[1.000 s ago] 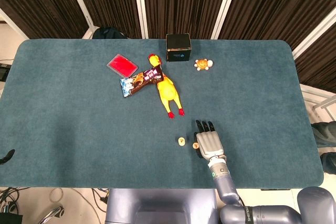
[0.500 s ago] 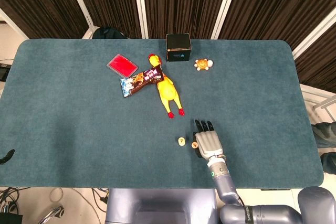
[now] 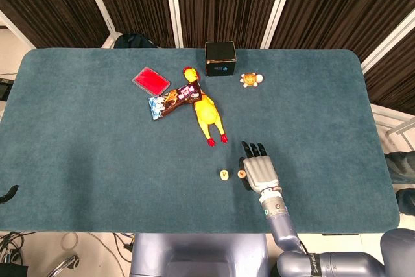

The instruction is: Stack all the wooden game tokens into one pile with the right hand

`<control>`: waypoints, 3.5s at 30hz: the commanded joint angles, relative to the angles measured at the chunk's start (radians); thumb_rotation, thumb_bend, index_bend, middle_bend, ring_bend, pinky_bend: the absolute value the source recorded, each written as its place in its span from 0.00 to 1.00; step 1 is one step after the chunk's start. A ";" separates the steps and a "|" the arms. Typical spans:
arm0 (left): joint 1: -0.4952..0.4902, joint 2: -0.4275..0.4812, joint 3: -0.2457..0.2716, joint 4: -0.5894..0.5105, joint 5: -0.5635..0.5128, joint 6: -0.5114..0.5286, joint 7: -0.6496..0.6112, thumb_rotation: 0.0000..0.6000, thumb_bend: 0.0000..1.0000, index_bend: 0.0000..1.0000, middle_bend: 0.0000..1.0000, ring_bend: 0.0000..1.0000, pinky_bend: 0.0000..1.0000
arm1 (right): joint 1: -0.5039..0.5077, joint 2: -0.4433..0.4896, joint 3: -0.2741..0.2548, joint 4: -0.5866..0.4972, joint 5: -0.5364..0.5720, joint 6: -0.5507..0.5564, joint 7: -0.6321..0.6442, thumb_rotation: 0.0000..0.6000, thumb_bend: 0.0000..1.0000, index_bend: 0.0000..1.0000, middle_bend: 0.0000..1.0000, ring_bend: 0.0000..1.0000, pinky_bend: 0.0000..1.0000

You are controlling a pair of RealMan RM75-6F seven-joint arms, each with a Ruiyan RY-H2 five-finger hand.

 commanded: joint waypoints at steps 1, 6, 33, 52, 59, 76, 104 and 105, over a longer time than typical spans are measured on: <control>0.000 0.000 0.000 -0.001 0.001 0.001 0.000 1.00 0.19 0.12 0.00 0.00 0.18 | 0.010 0.006 0.007 -0.018 -0.002 0.004 -0.012 1.00 0.43 0.51 0.00 0.00 0.00; 0.001 0.000 0.000 -0.001 0.002 0.002 -0.002 1.00 0.19 0.12 0.00 0.00 0.18 | 0.034 -0.013 0.019 -0.037 0.007 0.014 -0.043 1.00 0.43 0.51 0.00 0.00 0.00; 0.000 0.003 -0.001 -0.004 0.001 -0.002 -0.009 1.00 0.19 0.12 0.00 0.00 0.18 | 0.103 -0.091 0.026 0.004 0.039 0.026 -0.088 1.00 0.43 0.51 0.00 0.00 0.00; -0.001 0.003 -0.001 -0.003 -0.001 -0.003 -0.008 1.00 0.19 0.12 0.00 0.00 0.18 | 0.113 -0.089 0.019 0.027 0.064 0.019 -0.087 1.00 0.43 0.49 0.00 0.00 0.00; -0.001 0.003 -0.002 -0.003 -0.003 -0.002 -0.006 1.00 0.19 0.12 0.00 0.00 0.18 | 0.115 -0.087 0.017 0.021 0.072 0.020 -0.086 1.00 0.43 0.48 0.00 0.00 0.00; -0.001 0.002 0.000 -0.002 -0.002 -0.004 -0.003 1.00 0.19 0.12 0.00 0.00 0.18 | 0.120 -0.094 0.017 0.023 0.074 0.031 -0.083 1.00 0.43 0.44 0.00 0.00 0.00; -0.001 0.000 0.001 0.000 0.002 -0.001 0.003 1.00 0.19 0.12 0.00 0.00 0.18 | -0.022 0.178 -0.001 -0.243 -0.116 0.207 0.070 1.00 0.43 0.22 0.00 0.00 0.00; -0.001 0.000 0.001 -0.001 0.003 0.000 0.003 1.00 0.19 0.12 0.00 0.00 0.18 | -0.052 0.216 -0.013 -0.266 -0.145 0.224 0.110 1.00 0.43 0.22 0.00 0.00 0.00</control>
